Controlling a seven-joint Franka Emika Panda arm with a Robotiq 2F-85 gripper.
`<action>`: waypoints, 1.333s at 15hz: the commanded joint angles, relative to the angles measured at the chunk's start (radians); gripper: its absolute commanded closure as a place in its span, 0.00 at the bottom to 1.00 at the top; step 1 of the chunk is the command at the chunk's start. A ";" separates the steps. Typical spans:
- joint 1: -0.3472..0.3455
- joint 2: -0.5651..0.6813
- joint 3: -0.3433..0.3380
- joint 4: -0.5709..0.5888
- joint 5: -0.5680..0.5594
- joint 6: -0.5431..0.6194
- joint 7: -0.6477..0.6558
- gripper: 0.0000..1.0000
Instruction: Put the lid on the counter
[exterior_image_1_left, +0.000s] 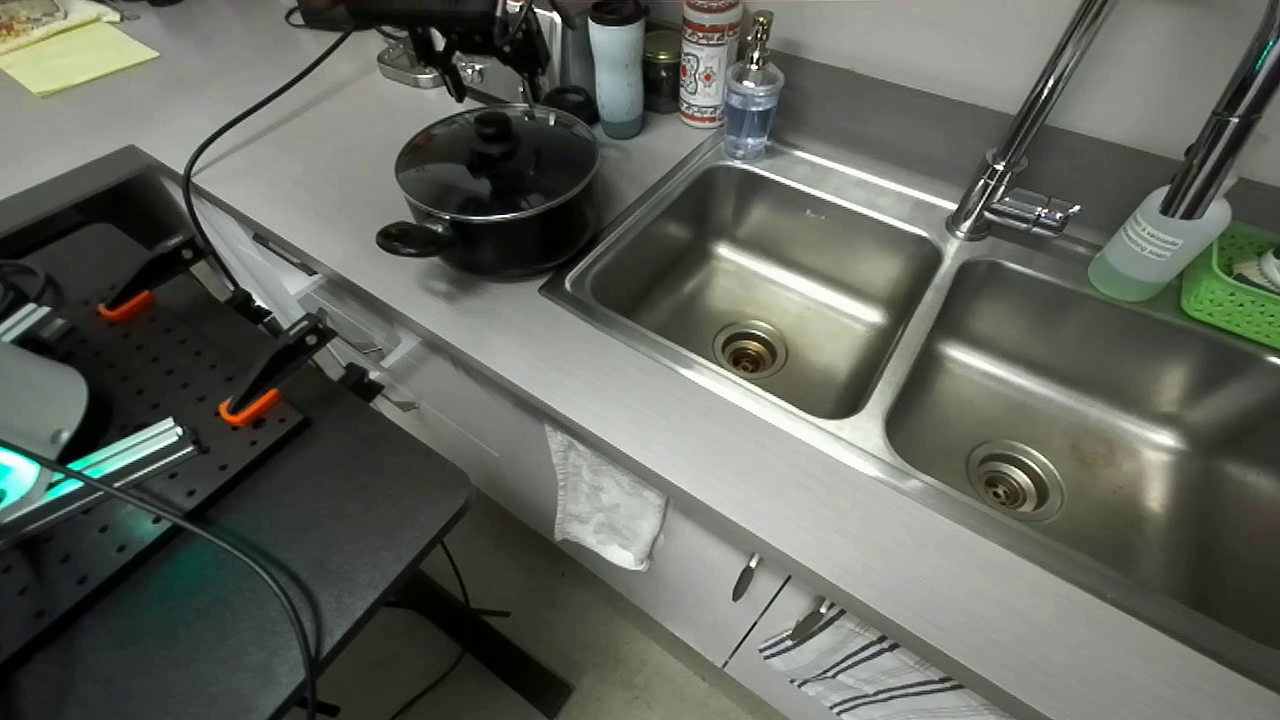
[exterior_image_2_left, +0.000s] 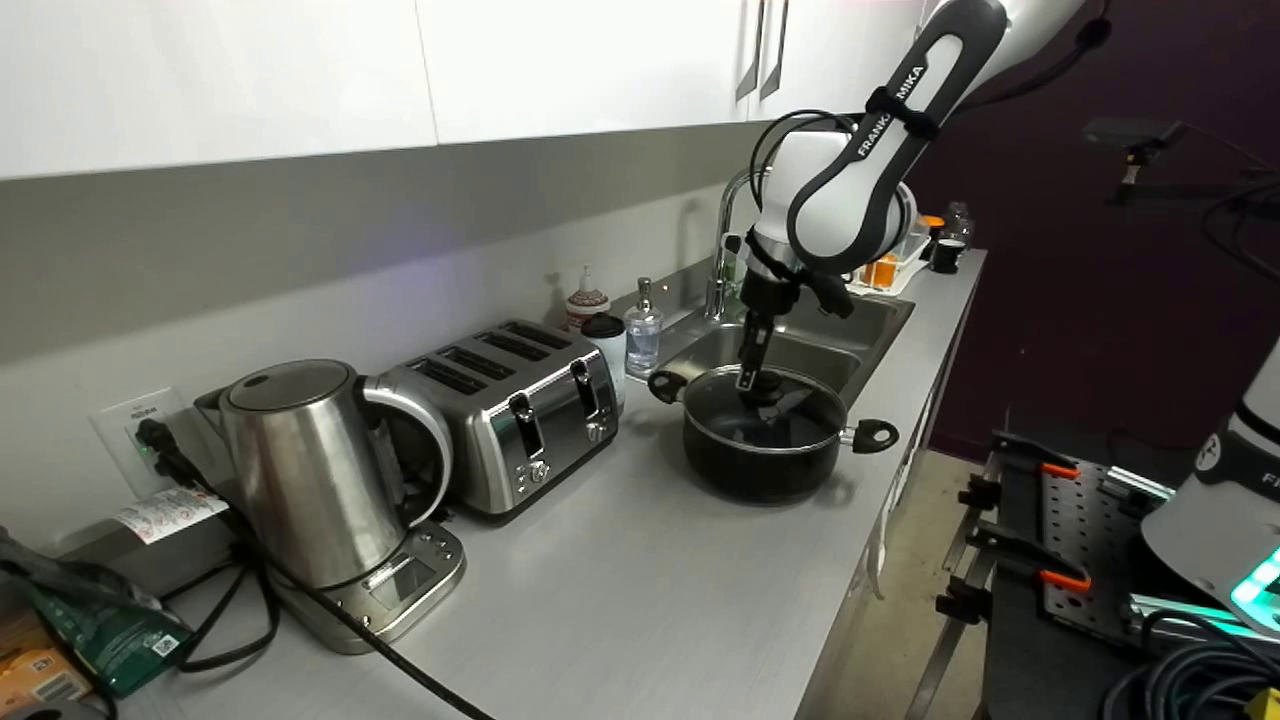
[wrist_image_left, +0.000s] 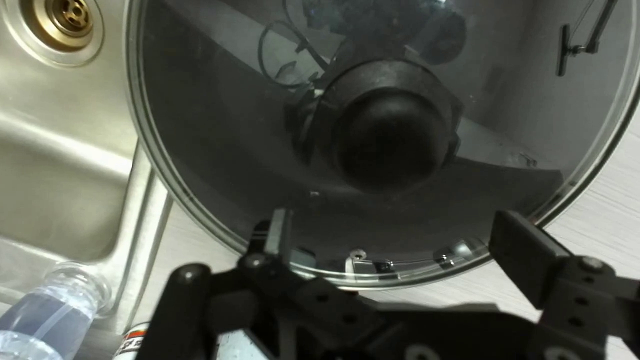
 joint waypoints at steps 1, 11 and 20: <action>-0.034 0.006 0.035 -0.001 0.017 -0.003 -0.043 0.00; -0.053 0.009 0.043 -0.041 0.017 0.014 -0.041 0.00; -0.063 0.006 0.042 -0.050 0.018 0.015 -0.032 0.41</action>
